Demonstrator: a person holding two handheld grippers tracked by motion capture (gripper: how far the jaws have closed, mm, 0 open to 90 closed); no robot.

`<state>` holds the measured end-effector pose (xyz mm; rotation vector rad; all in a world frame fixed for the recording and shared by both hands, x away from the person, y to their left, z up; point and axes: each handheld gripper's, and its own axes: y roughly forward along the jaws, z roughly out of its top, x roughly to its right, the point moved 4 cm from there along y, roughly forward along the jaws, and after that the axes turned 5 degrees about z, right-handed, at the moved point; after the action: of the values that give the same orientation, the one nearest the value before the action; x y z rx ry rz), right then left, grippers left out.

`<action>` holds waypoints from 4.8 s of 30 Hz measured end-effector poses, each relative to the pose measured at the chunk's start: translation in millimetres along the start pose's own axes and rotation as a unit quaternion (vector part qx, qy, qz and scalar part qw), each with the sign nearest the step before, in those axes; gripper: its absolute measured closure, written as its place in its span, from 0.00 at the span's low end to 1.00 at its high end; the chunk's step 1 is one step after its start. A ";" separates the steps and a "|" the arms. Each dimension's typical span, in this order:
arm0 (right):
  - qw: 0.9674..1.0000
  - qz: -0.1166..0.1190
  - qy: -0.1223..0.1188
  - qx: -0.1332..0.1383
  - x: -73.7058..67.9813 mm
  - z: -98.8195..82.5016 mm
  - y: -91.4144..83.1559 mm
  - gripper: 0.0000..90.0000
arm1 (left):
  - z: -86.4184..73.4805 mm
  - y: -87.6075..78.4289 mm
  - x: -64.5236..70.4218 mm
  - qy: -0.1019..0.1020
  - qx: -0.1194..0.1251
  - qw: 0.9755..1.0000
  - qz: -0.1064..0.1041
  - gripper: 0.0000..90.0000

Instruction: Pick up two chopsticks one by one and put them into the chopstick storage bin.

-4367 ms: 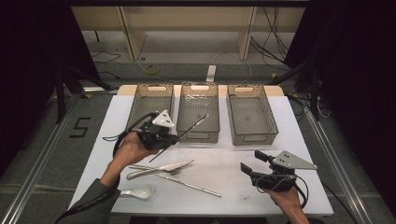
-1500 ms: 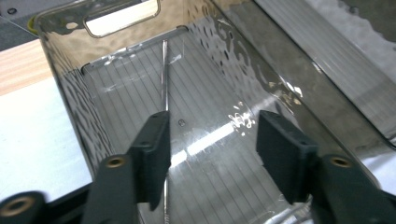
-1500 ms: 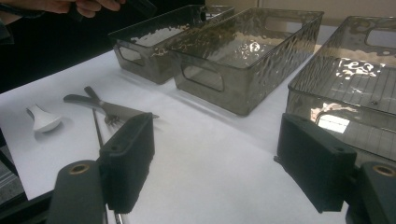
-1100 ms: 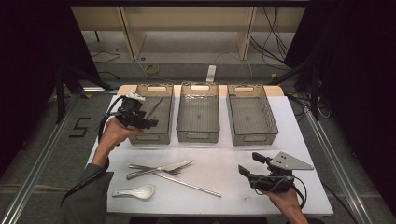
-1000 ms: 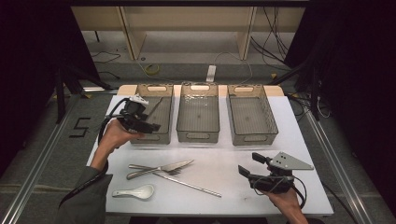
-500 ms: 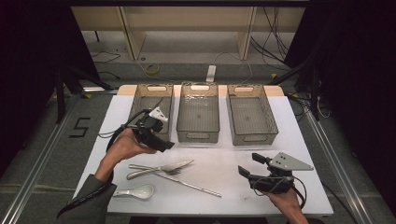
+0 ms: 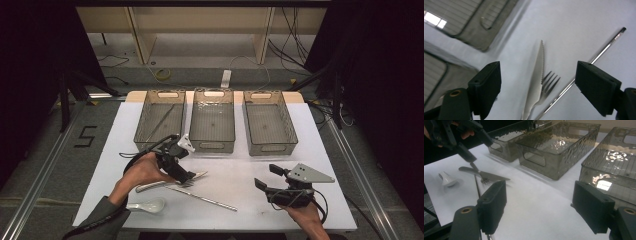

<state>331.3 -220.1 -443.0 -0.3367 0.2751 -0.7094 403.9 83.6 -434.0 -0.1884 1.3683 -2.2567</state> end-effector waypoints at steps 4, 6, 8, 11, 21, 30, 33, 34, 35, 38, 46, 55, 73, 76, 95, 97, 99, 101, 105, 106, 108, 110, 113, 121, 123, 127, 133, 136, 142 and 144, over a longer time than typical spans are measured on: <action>1.000 0.000 0.001 -0.001 0.2 -0.2 0.1 0.31 | -0.3 5.7 10.7 0.010 0.002 1.000 -0.013 0.23; 1.000 0.000 0.001 -0.001 0.5 -0.3 0.1 0.31 | -0.4 7.9 15.7 0.022 0.002 0.999 -0.023 0.23; 1.000 -0.001 0.000 -0.001 0.4 -0.3 0.3 0.31 | -0.6 10.2 20.5 0.029 0.002 0.999 -0.033 0.23; 1.000 -0.001 0.000 -0.002 0.2 -0.5 0.7 0.31 | -1.3 15.1 26.2 0.037 -0.001 0.999 -0.037 0.24; 1.000 0.000 -0.001 -0.004 -0.5 -0.7 0.9 0.31 | -4.8 31.4 44.3 0.059 -0.021 0.996 -0.057 0.26; 1.000 0.001 -0.002 -0.005 -0.9 -0.8 1.2 0.31 | -7.9 41.0 53.1 0.073 -0.044 0.993 -0.076 0.39; 1.000 0.002 -0.002 -0.005 -1.0 -0.7 1.4 0.31 | -7.9 44.3 56.3 0.070 -0.047 0.993 -0.079 0.43; 1.000 0.002 -0.003 -0.004 -1.1 -0.6 1.5 0.31 | -7.8 45.0 56.4 0.075 -0.053 0.993 -0.079 0.45; 1.000 0.001 -0.003 -0.004 -1.1 -0.5 1.5 0.31 | -7.9 45.7 57.0 0.073 -0.057 0.993 -0.079 0.47; 1.000 0.001 -0.004 -0.005 -1.5 -0.4 1.4 0.31 | -7.8 45.5 59.9 0.079 -0.055 0.991 -0.089 0.51; 1.000 0.002 -0.004 -0.006 -2.0 -0.4 1.8 0.31 | -10.0 54.6 63.1 0.090 -0.075 0.990 -0.083 0.61; 1.000 0.002 -0.005 -0.008 -2.3 -0.4 2.0 0.31 | -13.1 58.6 62.6 0.097 -0.091 0.988 -0.076 0.71; 1.000 0.003 -0.006 -0.015 -3.0 -1.1 3.5 0.31 | -16.0 55.5 65.1 0.141 -0.101 0.981 -0.085 0.85; 1.000 0.009 0.002 -0.011 -2.1 -0.9 3.2 0.32 | -14.8 56.1 68.3 0.150 -0.109 0.980 -0.077 0.85; 1.000 0.005 -0.003 -0.013 -2.7 -0.6 2.8 0.31 | -15.4 55.8 71.1 0.169 -0.105 0.976 -0.087 0.94; 1.000 0.005 -0.003 -0.013 -2.5 -0.5 3.1 0.32 | -15.5 55.7 71.0 0.172 -0.104 0.976 -0.088 0.94; 1.000 0.005 -0.004 -0.013 -2.7 -0.4 2.8 0.32 | -15.4 55.6 71.4 0.175 -0.102 0.975 -0.087 0.94; 1.000 0.005 -0.004 -0.013 -2.7 -0.4 2.6 0.32 | -15.4 55.2 72.3 0.179 -0.102 0.975 -0.082 0.95; 1.000 0.005 -0.006 -0.012 -3.1 -0.2 2.3 0.32 | -14.7 54.7 71.6 0.179 -0.103 0.975 -0.081 0.95; 1.000 0.005 -0.006 -0.013 -2.9 -0.2 2.2 0.31 | -14.4 54.3 70.8 0.181 -0.103 0.975 -0.075 0.95; 1.000 0.005 -0.005 -0.014 -2.5 -0.3 2.0 0.32 | -12.6 50.9 67.6 0.175 -0.096 0.978 -0.067 0.95; 1.000 0.004 -0.005 -0.013 -2.4 -0.2 1.7 0.31 | -10.3 44.9 64.7 0.167 -0.087 0.980 -0.062 0.95; 1.000 0.004 -0.004 -0.013 -2.2 -0.2 1.9 0.31 | -4.7 35.3 59.3 0.156 -0.068 0.984 -0.052 0.95; 1.000 0.004 -0.005 -0.014 -2.1 -0.4 2.1 0.31 | 9.6 7.4 41.0 0.106 -0.019 0.994 -0.027 0.95; 1.000 0.003 -0.003 -0.013 -1.6 -0.5 1.9 0.32 | 13.1 -1.1 32.8 0.087 -0.002 0.996 -0.019 0.95; 1.000 0.000 -0.001 -0.014 -0.9 -0.9 2.0 0.31 | 19.0 -17.2 16.3 0.053 0.029 0.998 0.003 0.95; 1.000 -0.001 -0.002 -0.013 -0.8 -1.0 1.9 0.31 | 23.0 -32.5 -7.5 0.014 0.062 0.998 0.023 0.95; 1.000 0.000 0.000 -0.011 -0.5 -1.2 1.8 0.31 | 22.7 -35.6 -19.5 -0.010 0.077 0.997 0.027 0.95; 1.000 0.002 -0.001 -0.009 -1.2 -1.1 1.3 0.31 | 23.3 -40.8 -47.9 -0.059 0.102 0.992 0.038 0.95; 1.000 0.002 0.001 -0.008 -0.5 -1.2 1.4 0.31 | 24.8 -41.7 -57.9 -0.069 0.105 0.991 0.051 0.95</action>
<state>331.3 -219.1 -444.6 -0.3507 0.2827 -0.7048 449.1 107.0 -378.3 -0.1939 1.0390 -2.2391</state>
